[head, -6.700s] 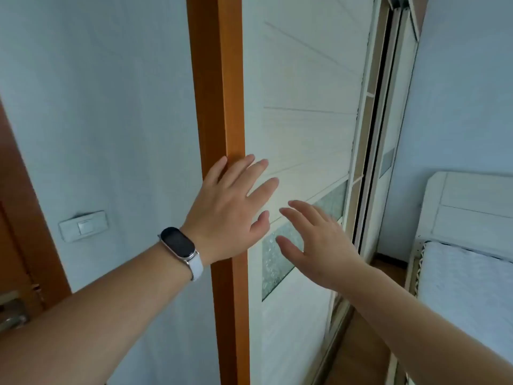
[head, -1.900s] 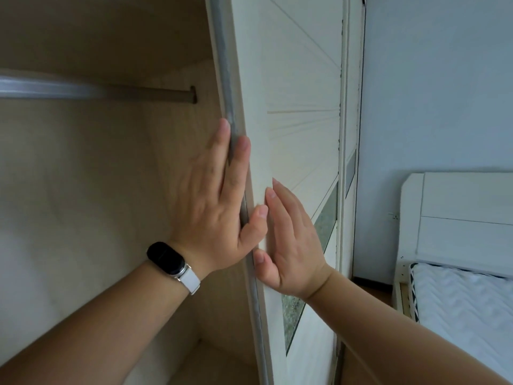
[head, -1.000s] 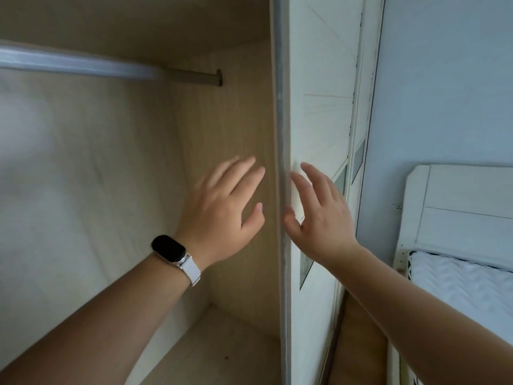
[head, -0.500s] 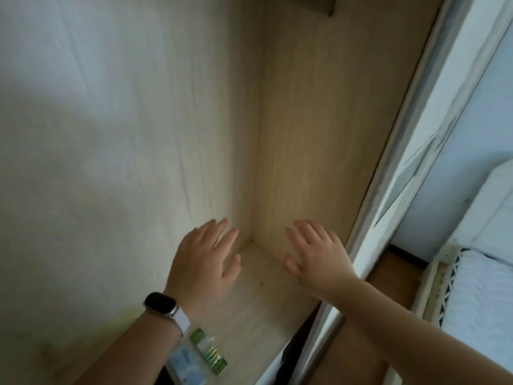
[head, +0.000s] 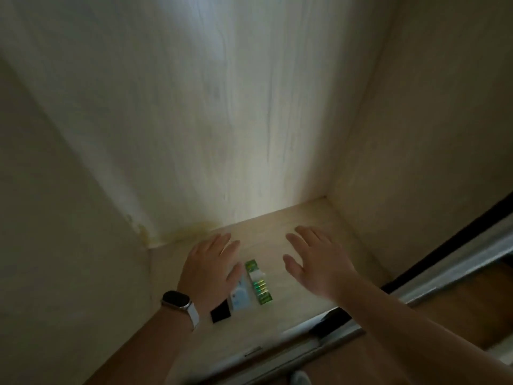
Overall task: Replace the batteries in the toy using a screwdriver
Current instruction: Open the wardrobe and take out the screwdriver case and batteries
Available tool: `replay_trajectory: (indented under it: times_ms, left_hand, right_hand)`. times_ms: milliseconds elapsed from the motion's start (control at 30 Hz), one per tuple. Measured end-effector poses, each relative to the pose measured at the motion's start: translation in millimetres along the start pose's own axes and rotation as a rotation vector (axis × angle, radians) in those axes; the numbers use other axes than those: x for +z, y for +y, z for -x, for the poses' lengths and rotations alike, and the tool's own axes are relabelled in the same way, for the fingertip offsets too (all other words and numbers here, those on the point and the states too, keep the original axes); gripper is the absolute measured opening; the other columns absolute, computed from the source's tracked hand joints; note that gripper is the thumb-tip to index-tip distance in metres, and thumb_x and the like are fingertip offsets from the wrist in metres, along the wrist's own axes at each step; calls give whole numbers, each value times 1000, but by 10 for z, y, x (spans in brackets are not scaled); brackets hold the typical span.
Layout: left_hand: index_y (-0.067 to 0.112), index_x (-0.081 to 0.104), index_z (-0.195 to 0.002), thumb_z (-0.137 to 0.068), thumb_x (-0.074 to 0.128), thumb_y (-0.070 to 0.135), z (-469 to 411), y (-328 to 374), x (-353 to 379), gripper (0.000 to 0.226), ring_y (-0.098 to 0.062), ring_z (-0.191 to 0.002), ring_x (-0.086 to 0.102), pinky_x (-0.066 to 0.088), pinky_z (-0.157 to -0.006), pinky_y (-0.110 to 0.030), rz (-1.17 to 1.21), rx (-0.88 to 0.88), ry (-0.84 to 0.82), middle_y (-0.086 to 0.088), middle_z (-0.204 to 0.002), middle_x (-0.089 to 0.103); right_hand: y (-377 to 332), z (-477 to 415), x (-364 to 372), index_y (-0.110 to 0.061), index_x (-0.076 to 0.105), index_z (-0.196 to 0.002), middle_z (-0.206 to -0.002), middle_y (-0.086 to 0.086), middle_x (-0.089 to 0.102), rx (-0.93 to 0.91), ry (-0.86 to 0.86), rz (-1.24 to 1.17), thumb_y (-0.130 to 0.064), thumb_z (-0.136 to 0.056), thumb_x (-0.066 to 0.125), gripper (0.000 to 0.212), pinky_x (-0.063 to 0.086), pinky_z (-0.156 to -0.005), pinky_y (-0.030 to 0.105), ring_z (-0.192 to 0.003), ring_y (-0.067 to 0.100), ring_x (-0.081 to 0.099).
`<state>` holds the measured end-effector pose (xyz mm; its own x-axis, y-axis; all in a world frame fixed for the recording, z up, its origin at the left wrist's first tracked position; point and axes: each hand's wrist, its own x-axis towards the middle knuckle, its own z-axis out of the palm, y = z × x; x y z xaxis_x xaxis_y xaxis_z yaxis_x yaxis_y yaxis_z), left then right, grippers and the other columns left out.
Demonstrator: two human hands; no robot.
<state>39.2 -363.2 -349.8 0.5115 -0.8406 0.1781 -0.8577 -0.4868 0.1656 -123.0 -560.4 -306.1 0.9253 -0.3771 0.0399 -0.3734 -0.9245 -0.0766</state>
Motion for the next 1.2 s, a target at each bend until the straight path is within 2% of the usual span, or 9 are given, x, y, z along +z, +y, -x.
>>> replay_trajectory:
  times_ms: [167, 267, 333, 433, 633, 767, 1033, 1133, 1200]
  left_hand:
    - [15, 63, -131, -102, 19, 52, 114, 91, 422, 64, -33, -123, 59, 49, -101, -49, -22, -141, -97, -11, -138, 60]
    - [17, 60, -135, -98, 31, 49, 164, 238, 607, 57, -32, -126, 57, 47, -103, -49, -37, -231, -143, -9, -142, 57]
    - [16, 60, -134, -94, 37, 47, 187, 314, 694, 55, -32, -125, 58, 48, -101, -49, -43, -276, -157, -11, -141, 58]
    - [12, 61, -132, -93, 41, 43, 255, 358, 830, 54, -34, -122, 60, 50, -99, -50, -28, -342, -171, -14, -136, 60]
    - [9, 66, -127, -90, 41, 45, 382, 167, 1339, 58, -39, -120, 61, 52, -94, -52, 3, -519, -243, -18, -134, 61]
    - [12, 63, -130, -90, 38, 47, 510, -11, 1877, 59, -37, -124, 58, 50, -97, -49, 34, -598, -296, -16, -137, 59]
    - [8, 57, -137, -94, 60, 30, 646, -430, 2799, 49, -36, -130, 51, 48, -100, -48, 122, -651, -343, -18, -143, 54]
    - [7, 55, -139, -97, 56, 31, 669, -598, 3048, 49, -35, -131, 49, 46, -101, -47, 165, -712, -327, -17, -142, 54]
    - [6, 56, -136, -96, 54, 32, 675, -678, 3198, 48, -37, -127, 53, 49, -97, -47, 190, -743, -321, -18, -138, 57]
  right_hand:
    - [272, -92, 411, -21, 61, -128, -132, 5, 61, -115, -84, -67, -53, -92, 35, 55, 48, -96, 43, -120, 26, 58]
    - [462, -173, 633, -24, 45, -144, -151, 3, 43, -157, -140, -104, -53, -97, 33, 56, 32, -112, 40, -138, 24, 39]
    - [582, -247, 786, -24, 37, -148, -156, 1, 34, -188, -168, -126, -52, -99, 34, 57, 24, -115, 38, -143, 22, 29]
    - [655, -329, 993, -21, 41, -146, -154, 4, 38, -206, -212, -148, -51, -98, 38, 57, 29, -112, 39, -140, 23, 33]
    - [568, -501, 1602, -14, 55, -134, -138, 8, 54, -180, -269, -183, -50, -94, 47, 54, 44, -98, 40, -125, 26, 50]
    - [478, -553, 2177, -13, 58, -125, -118, 5, 59, -99, -306, -260, -46, -92, 52, 47, 49, -84, 39, -108, 26, 56]
    - [343, -666, 3160, -13, 53, -131, -126, 6, 55, 61, -439, -312, -43, -92, 55, 49, 45, -90, 39, -114, 27, 51]
    - [306, -673, 3429, -14, 54, -131, -125, 5, 55, 106, -454, -314, -42, -92, 57, 48, 45, -88, 38, -113, 25, 51]
    - [280, -679, 3589, -14, 53, -131, -126, 5, 55, 142, -464, -322, -42, -92, 57, 48, 44, -88, 36, -113, 25, 51]
